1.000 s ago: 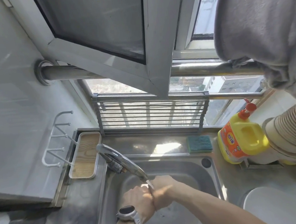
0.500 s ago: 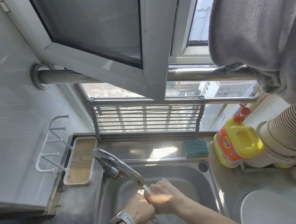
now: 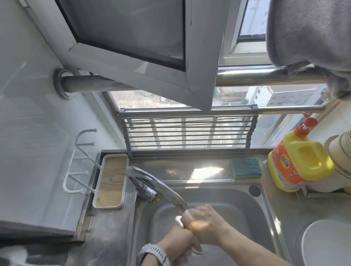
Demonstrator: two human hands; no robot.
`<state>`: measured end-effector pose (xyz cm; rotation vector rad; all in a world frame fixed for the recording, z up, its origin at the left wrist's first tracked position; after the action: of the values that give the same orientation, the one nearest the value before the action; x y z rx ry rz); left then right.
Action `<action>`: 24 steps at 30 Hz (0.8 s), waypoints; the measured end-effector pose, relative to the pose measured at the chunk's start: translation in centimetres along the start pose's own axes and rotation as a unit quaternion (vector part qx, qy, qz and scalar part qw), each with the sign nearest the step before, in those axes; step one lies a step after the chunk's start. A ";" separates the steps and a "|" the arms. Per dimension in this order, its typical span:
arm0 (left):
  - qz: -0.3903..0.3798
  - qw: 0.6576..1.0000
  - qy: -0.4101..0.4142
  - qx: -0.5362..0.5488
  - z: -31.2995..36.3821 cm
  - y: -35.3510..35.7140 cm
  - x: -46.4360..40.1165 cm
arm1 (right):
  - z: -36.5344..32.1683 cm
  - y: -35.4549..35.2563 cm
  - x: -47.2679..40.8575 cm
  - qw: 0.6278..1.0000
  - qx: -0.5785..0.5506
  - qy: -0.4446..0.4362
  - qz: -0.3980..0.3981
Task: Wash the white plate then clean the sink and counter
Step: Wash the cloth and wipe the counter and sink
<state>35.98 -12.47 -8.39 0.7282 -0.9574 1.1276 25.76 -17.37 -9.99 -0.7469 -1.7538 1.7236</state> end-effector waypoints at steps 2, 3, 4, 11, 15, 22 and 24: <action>0.022 0.999 0.034 0.007 0.2 0.1 -0.3 | 0.5 0.3 0.0 0.999 -0.027 0.037 -0.002; 0.032 0.998 0.052 0.015 0.3 0.0 -0.3 | 0.7 0.4 0.1 0.997 -0.047 0.066 -0.003; 0.030 0.997 0.067 0.026 0.5 0.0 -0.3 | 1.0 0.5 0.3 0.991 -0.082 0.100 -0.019; 0.126 0.905 0.130 0.386 -0.8 -0.7 -2.8 | 0.8 -0.1 2.4 0.744 -0.554 0.341 -0.149; 0.149 0.869 0.145 0.450 -1.0 1.7 -3.5 | -2.8 -0.2 2.2 0.542 -0.725 0.422 -0.052; 0.237 0.928 0.248 0.145 -0.3 1.7 -3.4 | -3.8 -0.9 2.4 0.460 -0.726 0.505 0.081; 0.236 0.917 0.233 0.221 0.0 1.6 -2.6 | -4.0 -0.9 1.8 0.430 -0.729 0.524 0.092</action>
<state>34.07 -13.10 -10.72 0.5490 -0.4728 1.8862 27.47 -13.30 -9.03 -2.0198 -1.6126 -0.8959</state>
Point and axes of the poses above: each hand's wrist, its own x-axis away from the middle knuckle, its own y-axis out of the palm, z = x × y, the point moved 4 cm from there along -x, towards the middle knuckle, and after that the axes turned 11 degrees about x, right-handed, at the moved point
